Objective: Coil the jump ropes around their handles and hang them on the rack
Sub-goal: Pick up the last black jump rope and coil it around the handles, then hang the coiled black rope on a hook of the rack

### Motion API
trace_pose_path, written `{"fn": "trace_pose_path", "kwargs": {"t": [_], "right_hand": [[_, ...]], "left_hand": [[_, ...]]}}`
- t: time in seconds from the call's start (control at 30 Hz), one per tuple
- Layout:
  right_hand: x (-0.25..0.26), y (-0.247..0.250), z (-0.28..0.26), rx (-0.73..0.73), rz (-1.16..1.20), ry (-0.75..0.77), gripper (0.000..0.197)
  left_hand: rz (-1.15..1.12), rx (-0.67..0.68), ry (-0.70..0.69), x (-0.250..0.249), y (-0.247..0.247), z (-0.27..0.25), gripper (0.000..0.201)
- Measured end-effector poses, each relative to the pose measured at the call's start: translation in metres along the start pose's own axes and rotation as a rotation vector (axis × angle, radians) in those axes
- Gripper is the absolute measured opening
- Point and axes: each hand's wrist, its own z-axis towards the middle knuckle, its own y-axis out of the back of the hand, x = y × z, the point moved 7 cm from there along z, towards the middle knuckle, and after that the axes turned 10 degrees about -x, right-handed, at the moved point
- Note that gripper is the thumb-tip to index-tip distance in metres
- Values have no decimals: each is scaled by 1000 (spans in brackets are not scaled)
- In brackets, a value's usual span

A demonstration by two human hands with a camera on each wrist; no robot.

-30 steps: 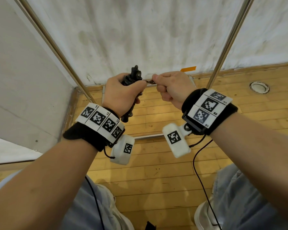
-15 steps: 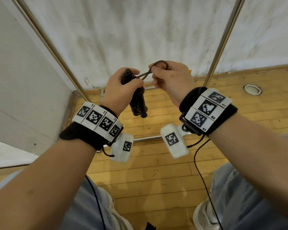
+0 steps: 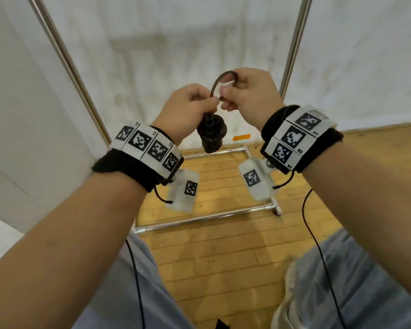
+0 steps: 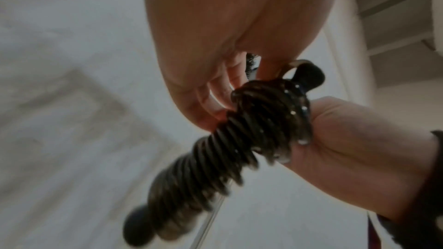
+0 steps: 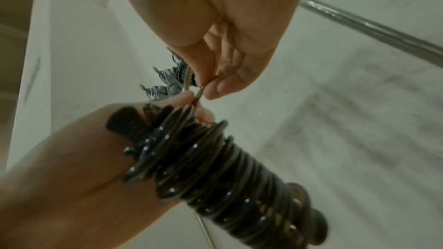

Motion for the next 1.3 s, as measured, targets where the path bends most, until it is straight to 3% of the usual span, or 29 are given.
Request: {"fn": "trace_pose_path", "kwargs": {"t": [0.1, 0.17, 0.3, 0.37, 0.53, 0.7, 0.8, 1.0, 1.17, 1.3], "right_hand": [[17, 25, 9, -39, -32, 57, 36], [20, 41, 16, -72, -20, 71, 38], [13, 65, 42, -198, 152, -1, 5], [11, 74, 64, -237, 208, -5, 5], [23, 93, 133, -271, 68, 201, 23], [54, 106, 188, -340, -133, 320, 26], [81, 117, 206, -371, -203, 289, 25], [144, 134, 234, -326, -68, 53, 20], [188, 130, 259, -252, -111, 41, 23], [196, 118, 278, -211, -146, 24, 9]], "left_hand": [[-85, -71, -77, -27, -7, 6, 16], [-83, -108, -129, -41, -16, 14, 15], [0, -164, -259, -63, -42, 43, 19], [2, -181, -288, -71, -49, 66, 22], [-31, -78, -369, -98, -70, 135, 25], [-9, -113, -426, -143, -83, 176, 26], [15, -136, -406, -179, -82, 191, 31], [29, -252, -298, -249, -59, 196, 19], [134, -354, -201, -289, -37, 217, 16], [249, -399, -113, -304, -25, 231, 12]]}}
